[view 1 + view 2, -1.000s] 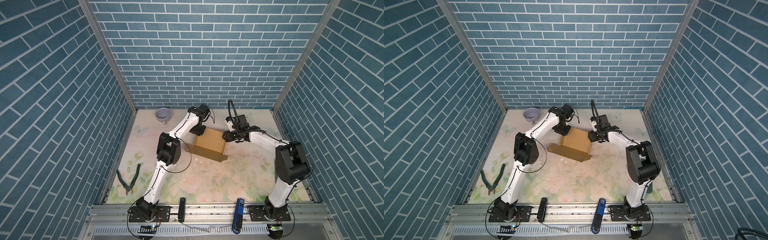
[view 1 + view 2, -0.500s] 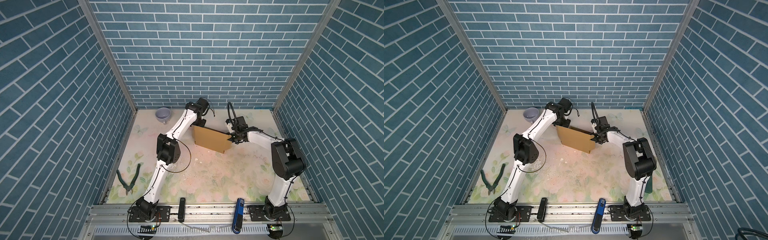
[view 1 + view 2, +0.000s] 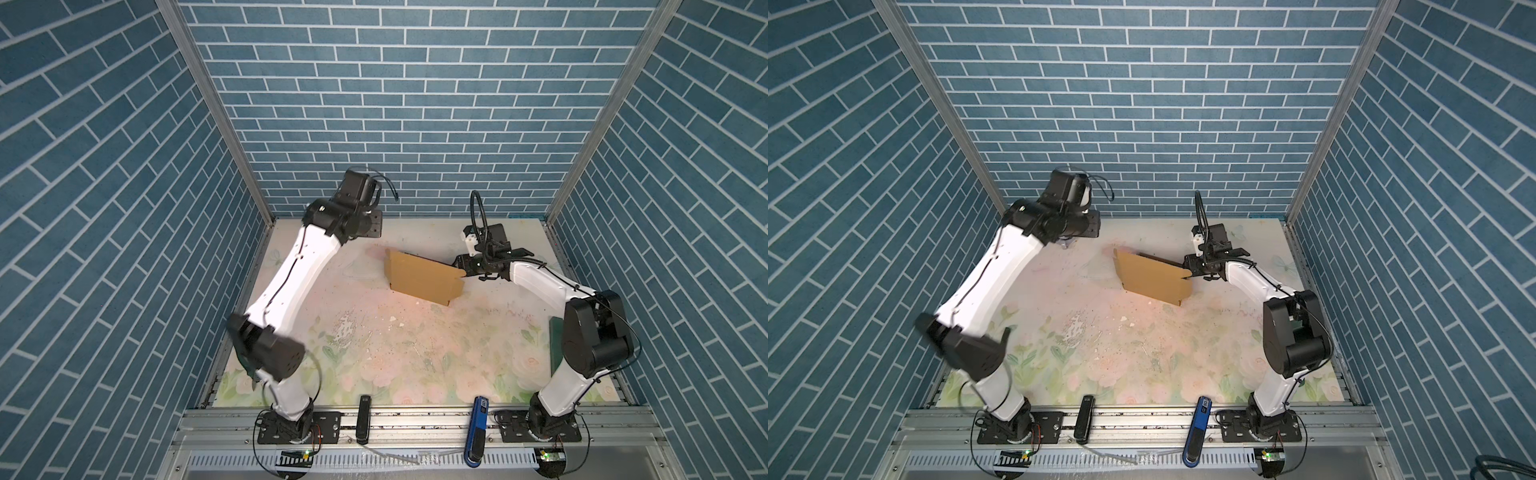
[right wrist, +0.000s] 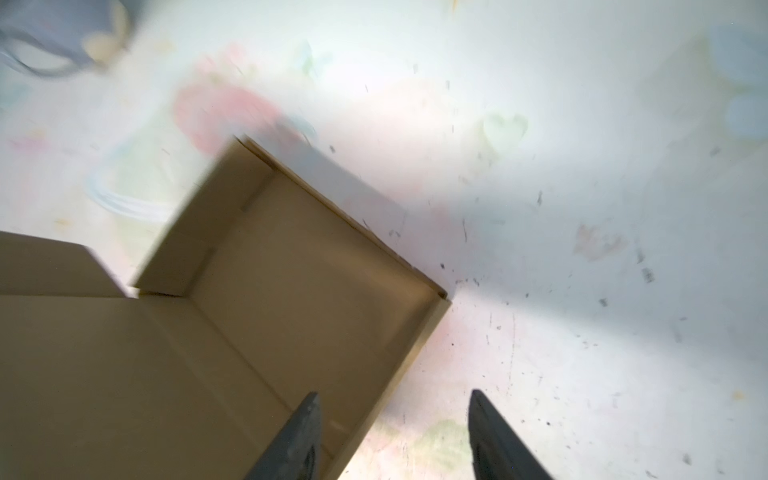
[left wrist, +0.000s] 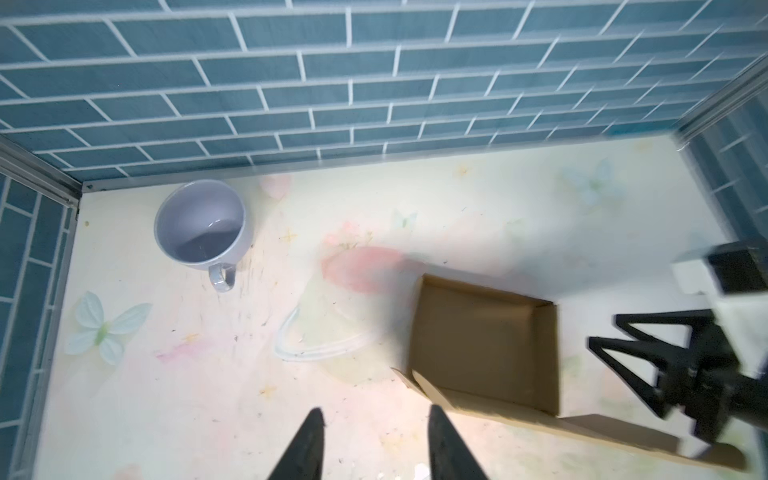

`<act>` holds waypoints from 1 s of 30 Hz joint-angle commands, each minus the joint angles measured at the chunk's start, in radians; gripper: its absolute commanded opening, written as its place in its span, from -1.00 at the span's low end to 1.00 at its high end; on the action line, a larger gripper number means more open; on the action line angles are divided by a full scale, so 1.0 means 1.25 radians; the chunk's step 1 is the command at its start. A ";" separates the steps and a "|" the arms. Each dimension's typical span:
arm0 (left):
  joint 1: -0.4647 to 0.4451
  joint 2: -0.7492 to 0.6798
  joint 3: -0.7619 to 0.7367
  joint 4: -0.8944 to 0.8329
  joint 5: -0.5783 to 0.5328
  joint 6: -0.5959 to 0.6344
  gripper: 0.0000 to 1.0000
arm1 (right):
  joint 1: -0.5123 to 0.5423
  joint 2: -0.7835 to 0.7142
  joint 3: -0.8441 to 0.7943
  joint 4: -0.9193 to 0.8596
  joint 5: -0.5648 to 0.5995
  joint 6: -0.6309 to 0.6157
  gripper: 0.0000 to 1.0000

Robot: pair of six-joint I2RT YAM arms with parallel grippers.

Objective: Fold the paper box

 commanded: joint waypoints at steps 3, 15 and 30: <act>-0.111 -0.214 -0.428 0.228 -0.074 -0.213 -0.33 | -0.033 -0.043 0.032 -0.037 -0.124 0.019 -0.27; -0.240 -0.064 -0.586 0.490 -0.105 -0.322 -0.46 | -0.027 -0.052 -0.061 -0.012 -0.330 0.007 -0.62; -0.172 0.154 -0.401 0.562 -0.042 -0.240 -0.46 | 0.078 -0.138 -0.192 0.051 -0.321 0.066 -0.68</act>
